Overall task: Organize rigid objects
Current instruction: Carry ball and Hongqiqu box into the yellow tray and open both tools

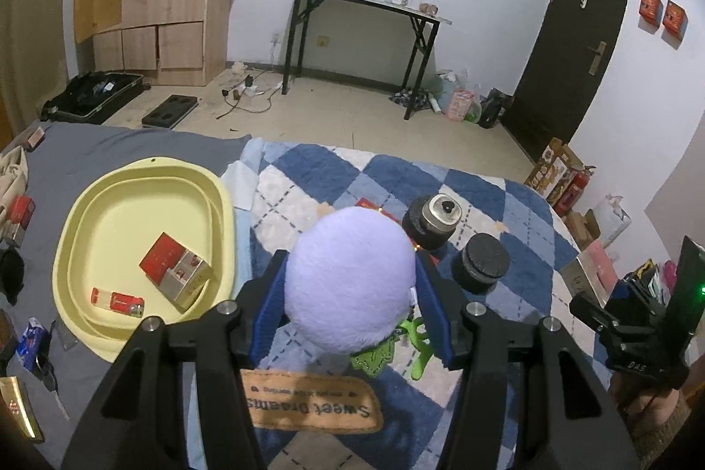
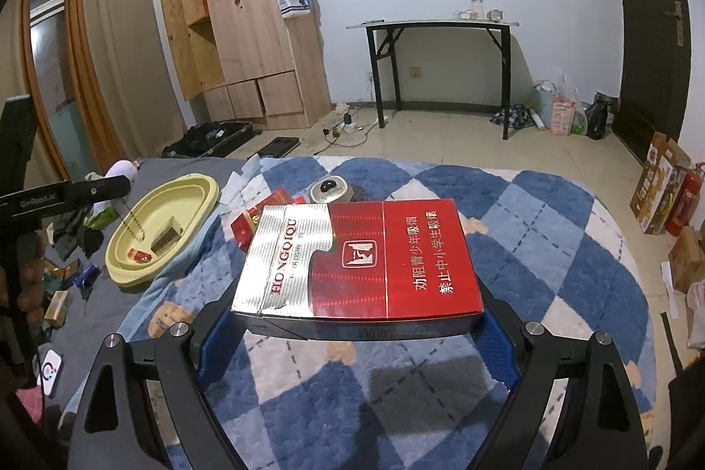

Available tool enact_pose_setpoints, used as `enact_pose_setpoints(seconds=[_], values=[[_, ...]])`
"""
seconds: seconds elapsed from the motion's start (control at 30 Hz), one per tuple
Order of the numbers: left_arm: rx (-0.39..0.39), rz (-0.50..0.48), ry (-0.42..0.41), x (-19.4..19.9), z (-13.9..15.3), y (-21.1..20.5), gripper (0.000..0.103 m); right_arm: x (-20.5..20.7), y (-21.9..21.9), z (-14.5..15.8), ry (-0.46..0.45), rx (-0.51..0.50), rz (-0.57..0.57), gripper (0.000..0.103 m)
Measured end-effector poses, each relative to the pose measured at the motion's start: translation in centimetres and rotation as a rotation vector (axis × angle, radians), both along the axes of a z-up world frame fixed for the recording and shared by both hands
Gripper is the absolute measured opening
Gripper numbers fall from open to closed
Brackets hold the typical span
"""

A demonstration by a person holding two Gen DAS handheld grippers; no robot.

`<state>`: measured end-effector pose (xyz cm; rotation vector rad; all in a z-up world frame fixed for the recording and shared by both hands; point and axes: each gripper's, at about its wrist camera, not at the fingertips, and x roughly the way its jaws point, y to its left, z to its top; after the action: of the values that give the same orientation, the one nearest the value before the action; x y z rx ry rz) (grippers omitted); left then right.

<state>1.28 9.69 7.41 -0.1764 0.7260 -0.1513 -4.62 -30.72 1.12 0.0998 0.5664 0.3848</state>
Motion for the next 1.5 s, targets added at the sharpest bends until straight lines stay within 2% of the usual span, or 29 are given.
enact_pose_setpoints(seconds=[0.4,0.57,0.7,0.77,0.87,1.03,1.17,1.27,1.3,1.37,1.5], values=[[0.009,0.012,0.001,0.2,0.2,0.3,0.057,0.3,0.8,-0.4,-0.004,0.003,-0.011,0.09],[0.025,0.038,0.029,1.4,0.5,3.1,0.057,0.2,1.6,-0.6,-0.005,-0.006,0.018,0.09],[0.05,0.111,0.035,3.2,0.9,7.4,0.057,0.2,4.4,-1.0,0.023,-0.013,0.116,0.09],[0.046,0.163,0.052,4.0,0.6,10.1,0.057,0.5,6.7,-0.8,0.031,-0.018,0.186,0.09],[0.106,0.225,0.071,5.0,-0.3,13.9,0.057,1.1,11.0,0.4,0.007,-0.032,0.291,0.09],[0.104,0.299,0.178,6.9,-4.3,19.4,0.057,3.8,20.5,2.0,-0.045,-0.074,0.439,0.09],[0.079,0.316,0.235,7.7,-8.8,21.0,0.057,8.0,27.5,1.3,-0.022,-0.107,0.489,0.09],[0.089,0.334,0.286,8.4,-11.8,21.9,0.057,10.5,32.2,0.3,-0.015,-0.191,0.517,0.09],[0.062,0.348,0.293,8.6,-12.6,22.6,0.057,11.2,33.5,-0.1,0.0,-0.208,0.534,0.09],[0.013,0.355,0.296,9.0,-13.6,23.6,0.057,12.1,36.0,-0.8,0.022,-0.258,0.565,0.09],[0.025,0.36,0.29,9.7,-14.3,24.0,0.057,13.1,40.1,-1.5,0.036,-0.342,0.615,0.09]])
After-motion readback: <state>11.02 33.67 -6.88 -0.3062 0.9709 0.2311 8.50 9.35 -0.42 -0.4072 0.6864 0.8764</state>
